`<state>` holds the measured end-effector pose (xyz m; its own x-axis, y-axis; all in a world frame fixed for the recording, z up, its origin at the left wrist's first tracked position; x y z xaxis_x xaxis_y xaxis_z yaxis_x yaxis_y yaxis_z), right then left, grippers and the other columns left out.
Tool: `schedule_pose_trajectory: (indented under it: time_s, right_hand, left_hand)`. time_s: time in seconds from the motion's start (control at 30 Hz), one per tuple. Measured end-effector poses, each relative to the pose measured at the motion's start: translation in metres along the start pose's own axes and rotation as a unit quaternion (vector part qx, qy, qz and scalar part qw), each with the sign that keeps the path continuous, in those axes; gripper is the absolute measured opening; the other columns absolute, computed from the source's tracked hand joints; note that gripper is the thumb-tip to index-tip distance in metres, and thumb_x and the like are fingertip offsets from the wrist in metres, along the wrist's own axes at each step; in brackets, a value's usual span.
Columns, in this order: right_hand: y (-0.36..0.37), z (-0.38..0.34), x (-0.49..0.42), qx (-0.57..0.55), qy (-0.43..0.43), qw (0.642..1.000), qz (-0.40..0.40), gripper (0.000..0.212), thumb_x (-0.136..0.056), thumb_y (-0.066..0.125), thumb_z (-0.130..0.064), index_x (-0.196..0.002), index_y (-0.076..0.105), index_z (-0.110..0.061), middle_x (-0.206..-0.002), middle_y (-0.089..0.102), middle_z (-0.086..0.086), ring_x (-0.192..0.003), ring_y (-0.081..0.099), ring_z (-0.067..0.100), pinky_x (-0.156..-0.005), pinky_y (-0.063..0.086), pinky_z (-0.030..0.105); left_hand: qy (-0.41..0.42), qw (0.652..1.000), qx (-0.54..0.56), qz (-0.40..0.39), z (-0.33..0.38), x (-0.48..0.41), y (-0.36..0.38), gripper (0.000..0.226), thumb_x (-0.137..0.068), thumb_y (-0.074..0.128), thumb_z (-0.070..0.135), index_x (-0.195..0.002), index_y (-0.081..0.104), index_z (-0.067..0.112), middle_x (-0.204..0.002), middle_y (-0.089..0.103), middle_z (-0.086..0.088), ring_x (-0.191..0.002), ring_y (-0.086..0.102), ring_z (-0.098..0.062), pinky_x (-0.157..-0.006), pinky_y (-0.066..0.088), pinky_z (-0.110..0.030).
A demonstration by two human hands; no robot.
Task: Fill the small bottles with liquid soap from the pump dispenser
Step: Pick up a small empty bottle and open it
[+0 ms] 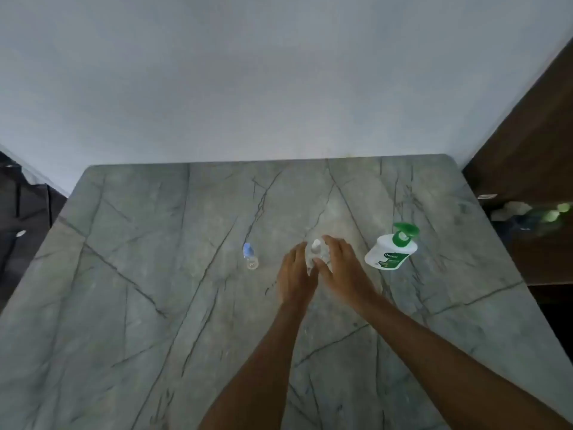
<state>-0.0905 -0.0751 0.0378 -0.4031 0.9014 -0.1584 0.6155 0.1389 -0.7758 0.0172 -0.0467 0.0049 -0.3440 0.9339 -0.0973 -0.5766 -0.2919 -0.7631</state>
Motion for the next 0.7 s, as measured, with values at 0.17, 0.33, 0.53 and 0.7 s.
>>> schedule_pose_trajectory:
  time_s: [0.17,0.33,0.53,0.7]
  right_hand:
    - [0.013,0.013,-0.01,-0.052,0.023,0.998,-0.024,0.044,-0.093,0.062,-0.021,-0.133,0.047,-0.008,-0.126,0.054,0.011,-0.109,0.056,0.023,-0.087,0.048,0.027]
    - [0.008,0.014,-0.017,-0.081,0.02,0.996,-0.015,0.032,-0.092,0.064,-0.02,-0.122,0.057,-0.01,-0.112,0.06,0.008,-0.093,0.062,0.019,-0.078,0.051,0.024]
    - [-0.037,-0.009,-0.021,-0.108,-0.036,0.993,0.019,0.02,-0.085,0.074,-0.025,-0.095,0.068,-0.009,-0.086,0.067,0.001,-0.071,0.06,0.007,-0.063,0.046,0.006]
    - [-0.07,-0.029,-0.024,-0.111,-0.05,0.992,0.03,0.022,-0.086,0.071,-0.031,-0.086,0.071,-0.009,-0.076,0.07,0.0,-0.067,0.063,0.011,-0.061,0.051,0.02]
  left_hand:
    - [-0.045,0.999,0.015,-0.003,-0.005,-0.009,0.01,0.033,-0.09,0.061,0.02,-0.122,0.055,0.023,-0.117,0.066,0.003,-0.105,0.061,-0.017,-0.082,0.051,-0.03]
    - [-0.009,0.999,0.036,0.023,0.003,-0.007,0.0,0.029,-0.088,0.065,0.019,-0.117,0.059,0.02,-0.115,0.066,0.002,-0.101,0.063,-0.015,-0.08,0.052,-0.027]
    - [0.078,0.995,0.041,0.048,0.024,0.009,-0.035,0.046,-0.076,0.08,0.012,-0.118,0.059,0.008,-0.116,0.059,-0.007,-0.097,0.06,-0.015,-0.076,0.05,-0.019]
    - [0.091,0.992,0.047,0.071,0.039,0.021,-0.064,0.05,-0.082,0.076,0.021,-0.125,0.057,0.005,-0.122,0.056,-0.009,-0.104,0.053,-0.008,-0.085,0.044,-0.011]
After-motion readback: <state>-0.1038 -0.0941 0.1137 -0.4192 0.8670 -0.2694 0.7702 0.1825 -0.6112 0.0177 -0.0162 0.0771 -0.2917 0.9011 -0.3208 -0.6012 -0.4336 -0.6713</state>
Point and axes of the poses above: each hand's wrist, its own x-axis away from the middle knuckle, its own y-axis out of the palm, z = x × y, the point moved 5 cm from there along -x, towards the middle knuckle
